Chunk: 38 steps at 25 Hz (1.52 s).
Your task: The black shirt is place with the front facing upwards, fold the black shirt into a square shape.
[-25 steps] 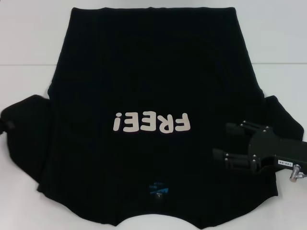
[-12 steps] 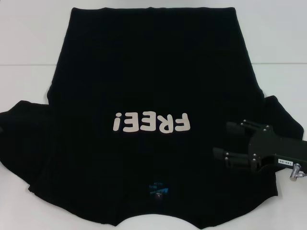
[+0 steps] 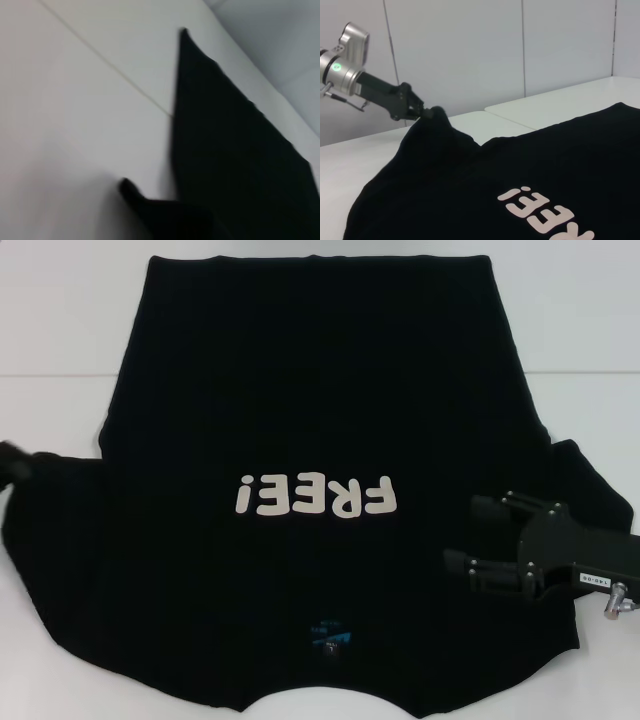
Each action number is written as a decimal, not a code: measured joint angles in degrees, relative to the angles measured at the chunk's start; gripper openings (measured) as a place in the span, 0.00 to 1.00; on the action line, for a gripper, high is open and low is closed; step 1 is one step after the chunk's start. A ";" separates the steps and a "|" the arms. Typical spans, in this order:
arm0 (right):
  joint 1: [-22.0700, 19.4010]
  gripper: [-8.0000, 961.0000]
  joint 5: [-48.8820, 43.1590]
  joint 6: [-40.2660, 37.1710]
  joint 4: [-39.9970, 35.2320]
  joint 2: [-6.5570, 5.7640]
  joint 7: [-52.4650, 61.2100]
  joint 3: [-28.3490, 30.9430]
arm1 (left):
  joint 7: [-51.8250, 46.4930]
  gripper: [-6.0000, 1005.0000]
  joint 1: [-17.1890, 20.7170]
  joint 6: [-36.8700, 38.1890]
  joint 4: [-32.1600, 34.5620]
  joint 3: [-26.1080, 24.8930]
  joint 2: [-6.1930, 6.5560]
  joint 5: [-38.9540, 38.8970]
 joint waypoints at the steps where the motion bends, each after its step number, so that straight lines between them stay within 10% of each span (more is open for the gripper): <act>1: 0.00 0.93 0.00 0.00 0.02 -0.01 0.00 0.00 | 0.02 0.01 -0.36 0.57 0.03 0.19 0.00 0.06; 18: 0.06 0.93 -0.06 0.05 0.26 0.00 0.00 -0.23 | -1.26 0.03 -6.98 0.95 2.13 10.91 -7.09 -0.37; 25: 0.09 0.93 -0.01 0.11 0.26 0.00 0.00 -0.06 | -1.25 0.04 -7.02 6.31 -8.11 8.72 -4.53 -9.82; 32: 0.21 0.93 0.00 0.47 0.15 -0.01 2.03 1.33 | 9.35 0.30 -5.38 16.22 -10.44 6.11 -3.22 -14.96; 38: 0.60 0.93 -0.20 0.80 -4.28 -1.73 23.14 3.64 | 37.55 0.63 -2.16 19.60 -6.55 8.10 -6.26 -14.59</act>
